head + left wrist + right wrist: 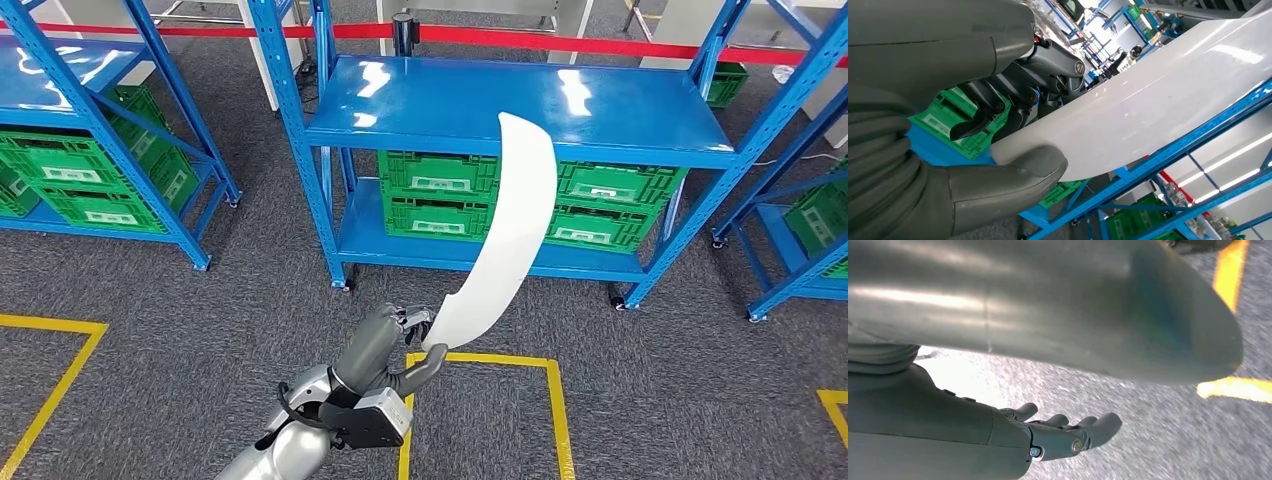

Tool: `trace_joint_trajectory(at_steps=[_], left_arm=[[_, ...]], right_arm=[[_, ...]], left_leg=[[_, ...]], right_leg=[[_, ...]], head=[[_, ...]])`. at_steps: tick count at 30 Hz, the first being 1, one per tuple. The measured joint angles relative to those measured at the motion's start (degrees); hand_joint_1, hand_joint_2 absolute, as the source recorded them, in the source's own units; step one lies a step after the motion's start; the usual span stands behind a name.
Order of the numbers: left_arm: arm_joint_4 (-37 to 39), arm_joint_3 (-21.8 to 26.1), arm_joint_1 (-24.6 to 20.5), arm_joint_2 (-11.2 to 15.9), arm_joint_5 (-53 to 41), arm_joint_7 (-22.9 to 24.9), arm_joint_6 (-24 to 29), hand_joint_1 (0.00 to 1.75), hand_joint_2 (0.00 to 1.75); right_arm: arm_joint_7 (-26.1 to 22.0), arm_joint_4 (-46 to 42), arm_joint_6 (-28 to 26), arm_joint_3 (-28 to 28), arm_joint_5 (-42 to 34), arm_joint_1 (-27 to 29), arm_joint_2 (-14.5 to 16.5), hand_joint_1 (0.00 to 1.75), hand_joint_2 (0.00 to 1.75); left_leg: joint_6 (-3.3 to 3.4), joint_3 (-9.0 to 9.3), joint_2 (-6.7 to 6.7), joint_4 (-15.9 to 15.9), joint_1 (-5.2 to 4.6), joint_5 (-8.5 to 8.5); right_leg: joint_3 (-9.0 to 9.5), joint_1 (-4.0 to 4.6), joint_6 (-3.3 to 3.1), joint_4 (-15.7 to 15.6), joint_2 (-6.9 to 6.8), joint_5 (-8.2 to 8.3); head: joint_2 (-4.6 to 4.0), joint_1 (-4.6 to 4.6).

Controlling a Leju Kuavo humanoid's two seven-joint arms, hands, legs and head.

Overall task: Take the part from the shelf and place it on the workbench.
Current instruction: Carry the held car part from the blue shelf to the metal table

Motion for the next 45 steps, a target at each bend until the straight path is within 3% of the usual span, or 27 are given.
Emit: trace_joint_trajectory(at_steps=[1, 2, 3, 4, 6, 8, 10, 12, 13, 15, 17, 18, 20, 22, 27, 28, 29, 31, 32, 34, 35, 36, 37, 38, 40, 42, 45], left_arm=[[0.0, 0.0, 0.1, 0.0, 0.0, 0.0, 0.0, 1.75, 1.75], [0.0, 0.0, 0.2, -0.1, 0.0, 0.0, 0.0, 1.75, 1.75], [0.0, 0.0, 0.3, -0.1, 0.0, 0.0, 0.0, 1.75, 1.75], [0.0, 0.0, 0.4, -0.1, 0.1, 0.0, 0.0, 1.75, 1.75], [0.0, 0.0, 0.4, -0.1, 0.1, 0.0, 0.0, 1.75, 1.75], [-0.1, 0.0, 0.4, -0.2, 0.2, 0.0, 0.0, 1.75, 1.75], [-0.3, 0.0, 0.3, -0.4, 0.2, -0.2, -0.1, 1.75, 1.75], [-0.4, 0.0, 0.3, -0.5, 0.3, -0.4, -0.1, 1.75, 1.75], [-0.4, 0.0, 0.3, -0.5, 0.4, -0.6, -0.2, 1.75, 1.75], [-0.5, 0.0, 0.2, -0.5, 0.8, -1.1, -0.3, 1.75, 1.75], [-0.5, 0.0, 0.0, -0.5, 1.3, -1.5, -0.5, 1.75, 1.75], [-0.5, 0.0, 0.0, -0.5, 1.6, -1.6, -0.7, 1.75, 1.75], [-0.4, 0.0, -0.1, -0.5, 2.0, -1.7, -1.0, 1.75, 1.75], [-0.4, 0.0, -0.1, -0.5, 2.2, -1.7, -1.1, 1.75, 1.75], [-0.4, 0.0, -0.1, -0.5, 2.2, -1.8, -1.2, 1.75, 1.75], [-0.4, 0.0, -0.1, -0.6, 2.3, -2.0, -1.2, 1.75, 1.75], [-0.5, 0.0, -0.2, -0.7, 2.4, -2.1, -1.3, 1.75, 1.75], [-0.5, 0.0, -0.4, -1.1, 2.7, -2.4, -1.5, 1.75, 1.75], [-0.5, 0.0, -0.4, -1.4, 2.7, -2.5, -1.8, 1.75, 1.75], [-0.3, 0.0, -0.6, -1.9, 2.6, -2.7, -2.5, 1.75, 1.75], [-0.1, 0.0, -0.8, -2.1, 2.6, -2.8, -2.7, 1.75, 1.75], [0.0, 0.0, -1.1, -2.2, 2.6, -2.8, -2.9, 1.75, 1.75], [0.2, 0.0, -1.4, -2.3, 2.8, -2.8, -3.2, 1.75, 1.75], [0.3, 0.0, -1.8, -2.4, 3.0, -2.8, -3.4, 1.75, 1.75], [0.5, -0.1, -2.5, -2.7, 3.3, -2.9, -3.9, 1.75, 1.75], [0.7, -0.2, -3.1, -3.0, 3.3, -3.0, -4.1, 1.75, 1.75], [1.0, -0.4, -3.5, -3.2, 3.6, -3.3, -4.1, 1.75, 1.75]], right_arm=[[0.2, 0.0, 0.0, 0.0, 0.0, 0.0, 0.0, 0.0, 0.0], [0.3, 0.0, 0.1, 0.0, 0.0, 0.0, 0.0, 0.0, 0.0], [0.4, 0.0, 0.1, 0.0, 0.0, 0.0, 0.0, 0.0, 0.0], [0.4, 0.0, 0.1, 0.0, 0.0, 0.0, 0.0, 0.0, 0.0], [0.2, 0.0, -0.1, 0.0, -0.3, 0.0, -0.1, 0.0, 0.0], [0.2, 0.0, -0.3, 0.0, -0.5, -0.3, -0.2, 0.0, 0.0], [0.3, 0.0, -0.6, 0.0, -0.8, -0.5, -0.3, 0.0, 0.0], [0.3, 0.0, -0.7, 0.0, -1.3, -0.5, -0.3, 0.0, 0.0], [0.1, 0.0, -0.7, -0.1, -1.5, -0.5, -0.4, 0.0, 0.0], [-0.5, 0.0, -0.5, -0.1, -1.3, -0.7, -0.4, 0.0, 0.0], [-0.9, 0.0, -0.1, 0.0, -1.0, -0.9, -0.5, 0.0, 0.0], [-1.3, 0.0, 0.2, 0.0, -1.4, -0.9, -0.5, 0.0, 0.0], [-2.5, 0.0, 0.8, -0.2, -2.6, -0.9, -0.5, 0.0, 0.0], [-3.2, 0.0, 1.0, -0.3, -3.0, -1.0, -0.5, 0.0, 0.0], [-3.5, 0.0, 1.2, -0.4, -3.1, -1.0, -0.5, 0.0, 0.0], [-3.7, 0.0, 1.4, -0.4, -3.1, -1.1, -0.5, 0.0, 0.0], [-3.8, 0.0, 1.5, -0.5, -3.3, -1.1, -0.5, 0.0, 0.0], [-3.7, 0.0, 1.3, -0.7, -3.7, -1.3, -0.5, 0.0, 0.0], [-3.5, 0.0, 1.1, -1.0, -3.9, -1.2, -0.6, 0.0, 0.0], [-3.2, 0.0, 0.7, -1.3, -4.0, -1.1, -0.7, 0.0, 0.0], [-2.8, 0.0, 0.5, -1.4, -3.9, -1.0, -0.8, 0.0, 0.0], [-2.6, 0.0, 0.5, -1.4, -3.8, -1.0, -0.9, 0.0, 0.0], [-2.5, 0.0, 0.4, -1.4, -3.7, -0.8, -1.0, 0.0, 0.0], [-2.4, 0.0, 0.3, -1.4, -3.7, -0.8, -1.1, 0.0, 0.0], [-2.4, 0.0, 0.2, -1.4, -3.7, -0.7, -1.2, 0.0, 0.0], [-2.2, -0.1, 0.1, -1.4, -3.6, -0.8, -1.3, 0.0, 0.0], [-2.2, -0.1, -0.1, -1.4, -3.2, -0.8, -1.4, 0.0, 0.0]], left_leg=[[0.19, -0.93, 0.02, 0.1, -0.05, 0.76], [0.23, -1.9, 0.06, 0.2, -0.11, 1.51], [0.21, -3.0, 0.1, 0.4, -0.17, 2.23], [0.13, -4.12, 0.14, 0.6, -0.19, 2.9], [-0.21, -6.17, 0.17, 1.4, -0.14, 4.01], [-0.78, -7.67, 0.16, 2.1, -0.26, 4.89], [-1.47, -8.24, 0.2, 2.4, -0.34, 5.81], [-2.16, -8.47, 0.18, 2.3, -0.25, 6.53], [-2.54, -8.91, 0.11, 2.7, -0.18, 5.79], [-3.27, -10.43, -0.03, 6.8, 0.04, 1.1], [-3.85, -11.88, -0.05, 14.1, 0.23, -4.2], [-4.0, -12.01, -0.05, 16.9, 0.28, -5.06], [-4.03, -10.99, -0.06, 18.8, 0.32, -4.11], [-3.97, -10.07, -0.06, 18.2, 0.33, -3.04], [-3.88, -9.0, -0.06, 17.0, 0.33, -2.25], [-3.67, -7.05, -0.09, 14.5, 0.3, -1.54], [-3.25, -3.78, -0.14, 9.9, 0.15, -1.68], [-2.02, 1.27, -0.13, 1.7, -0.16, -1.83], [-1.19, 1.75, -0.03, -0.6, -0.24, -1.58], [-0.01, -0.55, 0.3, -0.7, -0.08, 0.84], [0.17, -1.79, 0.37, -0.5, -0.08, 1.75], [0.06, -2.78, 0.42, -0.3, -0.02, 2.33], [-0.15, -3.85, 0.45, 0.1, 0.09, 2.83], [-0.44, -4.92, 0.46, 0.7, 0.27, 3.24], [-1.18, -6.95, 0.47, 2.1, 0.44, 3.83], [-1.94, -8.03, 0.47, 3.1, 0.26, 4.4], [-3.0, -8.56, 0.43, 3.3, 0.31, 4.84]], right_leg=[[-0.86, 0.04, 0.09, 3.7, 0.02, -3.07], [-1.45, 0.06, 0.16, 7.4, 0.04, -5.06], [-1.42, 0.09, 0.2, 10.1, 0.05, -5.57], [-0.54, 0.11, 0.19, 11.0, 0.05, -4.8], [4.1, 0.12, 0.07, 7.1, 0.04, -2.11], [9.98, 0.31, -0.32, -0.7, 0.09, -2.67], [12.3, 0.6, -0.96, -5.0, 0.2, -4.22], [11.61, 0.54, -1.8, -5.4, 0.13, -3.56], [11.12, 0.46, -2.29, -5.4, 0.01, -2.96], [9.75, 0.3, -3.05, -5.5, -0.19, -1.59], [8.19, 0.35, -3.25, -5.5, -0.23, -0.25], [7.41, 0.37, -3.2, -5.4, -0.28, 0.41], [6.09, 0.39, -3.08, -5.3, -0.38, 1.45], [5.53, 0.39, -3.02, -5.2, -0.41, 1.85], [5.2, 0.39, -2.96, -5.2, -0.41, 2.12], [4.8, 0.41, -2.87, -5.2, -0.39, 2.47], [4.29, 0.42, -2.59, -5.2, -0.4, 3.07], [3.47, 0.29, -1.68, -5.3, -0.38, 4.45], [2.55, 0.18, -0.94, -3.2, -0.3, 2.48], [0.32, 0.03, 0.26, 4.1, -0.05, -3.34], [-0.67, 0.01, 0.64, 8.5, 0.03, -6.07], [-0.55, -0.05, 0.85, 10.4, 0.04, -5.8], [0.54, -0.16, 1.06, 10.3, 0.04, -4.43], [2.65, -0.35, 1.32, 8.2, 0.03, -2.78], [8.07, -0.54, 1.68, 0.7, 0.14, -2.33], [10.73, -0.38, 0.92, -3.9, 0.32, -3.95], [9.96, -0.26, -1.26, -4.1, 0.23, -3.35]], head=[[0.0, 0.01], [0.0, 0.01], [0.0, 0.01], [0.0, 0.02], [0.0, 0.01], [0.0, -0.09], [0.0, -0.25], [0.0, -0.27], [0.0, -0.29], [0.0, -0.33], [0.0, -0.41], [0.0, -0.43], [0.0, -0.46], [0.0, -0.46], [0.0, -0.49], [0.0, -0.5], [0.0, -0.49], [0.0, -0.52], [0.0, -0.51], [0.0, -0.49], [0.0, -0.44], [0.0, -0.44], [0.0, -0.44], [0.0, -0.44], [0.0, -0.4], [0.0, -0.36], [0.0, -0.33]])
